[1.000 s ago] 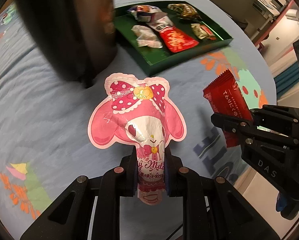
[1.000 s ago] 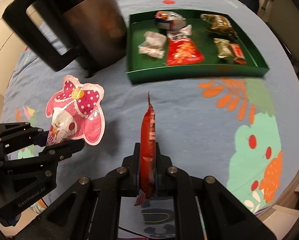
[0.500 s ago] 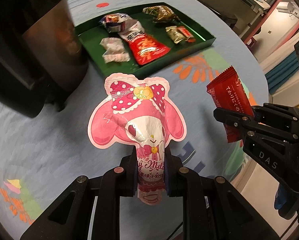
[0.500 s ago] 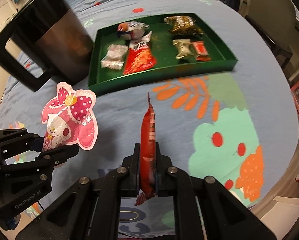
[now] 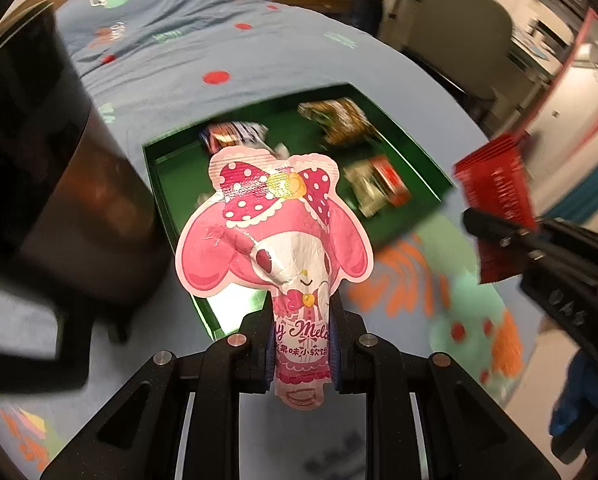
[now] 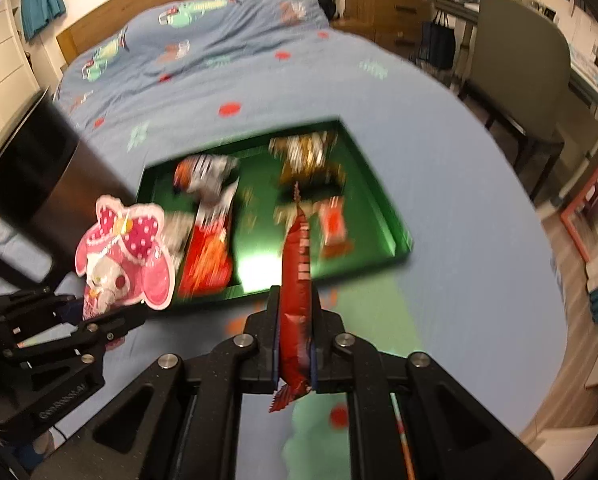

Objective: Organize snacks
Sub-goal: 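Lower both snacks into the tray and open both tools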

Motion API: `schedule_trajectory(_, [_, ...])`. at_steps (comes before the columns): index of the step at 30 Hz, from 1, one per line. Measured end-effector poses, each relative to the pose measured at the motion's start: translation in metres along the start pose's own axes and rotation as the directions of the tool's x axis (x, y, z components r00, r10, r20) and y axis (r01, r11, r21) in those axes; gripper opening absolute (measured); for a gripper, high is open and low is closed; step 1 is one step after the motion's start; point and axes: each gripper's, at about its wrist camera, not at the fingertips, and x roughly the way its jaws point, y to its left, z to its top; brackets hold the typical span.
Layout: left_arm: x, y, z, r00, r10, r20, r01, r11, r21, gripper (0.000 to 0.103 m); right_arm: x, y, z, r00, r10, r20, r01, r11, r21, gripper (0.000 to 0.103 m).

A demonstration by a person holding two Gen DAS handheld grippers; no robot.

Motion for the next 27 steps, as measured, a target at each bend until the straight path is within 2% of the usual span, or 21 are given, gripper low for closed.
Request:
schedule_trajectory(5, [0.033,0.006,0.028,0.999,0.04,0.017,-0.039,0.998,-0.045,0.017,0.027,-0.006,0.036,0.999,0.014,0.047,-0.013,1.0,-0.008,0.084])
schedule_trajectory(10, [0.054,0.002,0.04,0.999,0.038,0.02,-0.037,0.998,-0.057,0.017,0.063,-0.013,0.05,0.999,-0.004,0.04,0.005,1.0,-0.027,0.084])
schedule_trajectory(14, [0.072,-0.009,0.043,0.999,0.029,0.014,-0.028,0.998,-0.064,0.018,0.09,-0.023,0.053,0.999,-0.038,0.016,0.039,0.997,-0.062,0.084])
schedule_trajectory(21, [0.099,-0.024,0.044,0.998,0.063,0.021,-0.063,0.997,-0.041,0.018,0.118,-0.039,0.051,0.995,-0.098,-0.004,0.097,0.99,-0.098,0.084])
schedule_trajectory(27, [0.099,-0.027,0.039,0.994,0.097,0.045,-0.095,0.995,-0.039,0.019,0.131,-0.041,0.039,0.997,-0.072,-0.025,0.07,0.994,-0.088,0.084])
